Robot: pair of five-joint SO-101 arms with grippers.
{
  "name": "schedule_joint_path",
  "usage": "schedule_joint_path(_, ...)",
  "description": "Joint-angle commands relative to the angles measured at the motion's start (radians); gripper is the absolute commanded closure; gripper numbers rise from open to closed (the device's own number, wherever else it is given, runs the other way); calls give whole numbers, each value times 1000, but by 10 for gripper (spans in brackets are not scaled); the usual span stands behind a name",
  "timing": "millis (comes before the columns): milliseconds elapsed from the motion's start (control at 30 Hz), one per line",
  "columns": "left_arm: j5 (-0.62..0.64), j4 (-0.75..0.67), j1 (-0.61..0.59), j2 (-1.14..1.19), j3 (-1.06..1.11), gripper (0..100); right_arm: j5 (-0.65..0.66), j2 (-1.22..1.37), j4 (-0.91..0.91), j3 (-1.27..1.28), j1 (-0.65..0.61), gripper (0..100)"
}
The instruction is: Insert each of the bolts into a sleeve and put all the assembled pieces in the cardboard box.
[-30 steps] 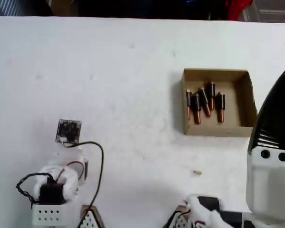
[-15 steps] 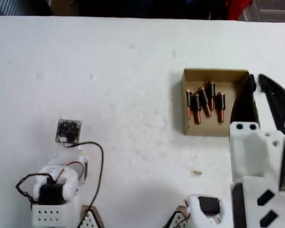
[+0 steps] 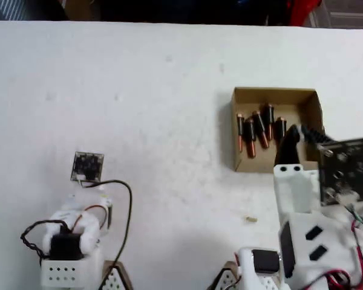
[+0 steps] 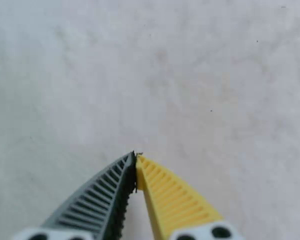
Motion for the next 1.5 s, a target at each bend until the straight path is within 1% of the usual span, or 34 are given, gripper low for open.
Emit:
schedule_joint_path(0,-5,9,-4,-10,-3,977,11,-90,-102,241,-10,981)
schedule_joint_path(167,-5,9,-4,-10,-3,977,14,-260,-289,557,-10,981)
schedule_joint_path(267,-5,9,-4,-10,-3,977,15,-367,-383,697,-10,981)
schedule_joint_path(400,-5,9,-4,-10,-3,977,15,-447,-410,812,-12,981)
schedule_joint_path(533,-5,9,-4,-10,-3,977,15,-469,-410,891,-91,981)
schedule_joint_path(633,-5,9,-4,-10,-3,977,15,-469,-410,924,-159,981)
schedule_joint_path(700,-5,9,-4,-10,-3,977,14,-469,-410,941,-179,981)
schedule_joint_path(1000,-5,9,-4,-10,-3,977,8,-478,-395,971,-180,981)
schedule_joint_path(1100,-5,9,-4,-10,-3,977,8,-538,-364,965,-180,981)
schedule_joint_path(1267,-5,9,-4,-10,-3,977,12,-668,-369,971,-180,981)
schedule_joint_path(1467,-5,9,-4,-10,-3,977,12,-748,-363,973,-180,981)
